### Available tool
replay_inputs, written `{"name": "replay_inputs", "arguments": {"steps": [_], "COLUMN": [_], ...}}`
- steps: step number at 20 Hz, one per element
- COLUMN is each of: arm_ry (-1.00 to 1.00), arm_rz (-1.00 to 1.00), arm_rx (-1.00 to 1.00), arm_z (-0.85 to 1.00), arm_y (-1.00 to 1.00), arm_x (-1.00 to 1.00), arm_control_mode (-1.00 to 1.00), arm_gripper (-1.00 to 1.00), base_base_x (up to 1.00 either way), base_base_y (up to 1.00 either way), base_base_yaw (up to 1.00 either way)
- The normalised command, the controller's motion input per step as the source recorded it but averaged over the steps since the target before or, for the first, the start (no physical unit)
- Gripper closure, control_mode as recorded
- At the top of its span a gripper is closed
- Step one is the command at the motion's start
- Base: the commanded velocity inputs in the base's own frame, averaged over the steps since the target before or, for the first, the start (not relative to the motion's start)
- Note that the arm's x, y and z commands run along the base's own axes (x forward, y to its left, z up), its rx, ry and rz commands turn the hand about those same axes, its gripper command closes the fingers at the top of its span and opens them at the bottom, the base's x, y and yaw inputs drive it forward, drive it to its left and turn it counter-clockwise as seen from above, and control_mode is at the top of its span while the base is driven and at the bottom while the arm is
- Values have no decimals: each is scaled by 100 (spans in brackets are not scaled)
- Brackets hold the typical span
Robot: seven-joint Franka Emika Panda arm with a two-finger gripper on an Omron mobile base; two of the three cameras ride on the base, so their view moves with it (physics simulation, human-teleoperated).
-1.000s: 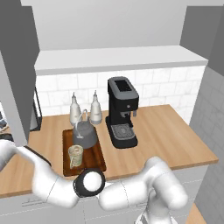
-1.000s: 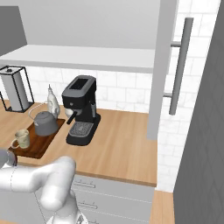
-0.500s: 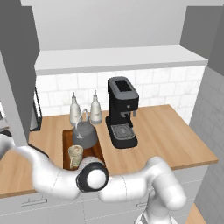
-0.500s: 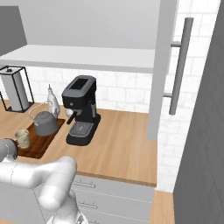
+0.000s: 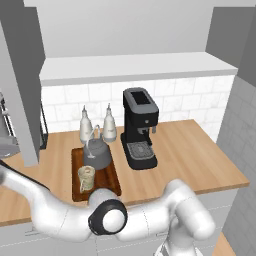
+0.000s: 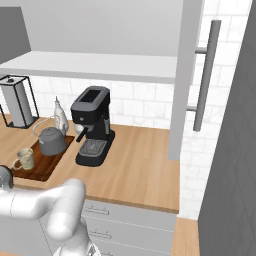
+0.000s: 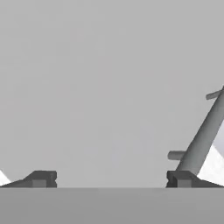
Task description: Pick the kettle from the counter and place it on the tray. Then pick the mug from the cabinet and place it on the tray. Then close the cabinet doors.
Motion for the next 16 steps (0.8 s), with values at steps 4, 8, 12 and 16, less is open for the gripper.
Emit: {"name": "replay_inputs", "arguments": {"steps": [4, 8, 12, 16], "arm_ry": [36, 40, 45, 52], "arm_rz": [1, 1, 6, 7], "arm_rx": [-1, -2, -6, -10], "arm_z": [4, 14, 26, 34], "arm_y": [-62, -77, -77, -78], "arm_x": [0, 0, 3, 10], "arm_control_mode": [-100, -100, -100, -100], "arm_gripper": [-100, -100, -100, -100], "base_base_x": [0, 0, 0, 0], "base_base_y": [0, 0, 0, 0], "base_base_yaw": [0, 0, 0, 0]}}
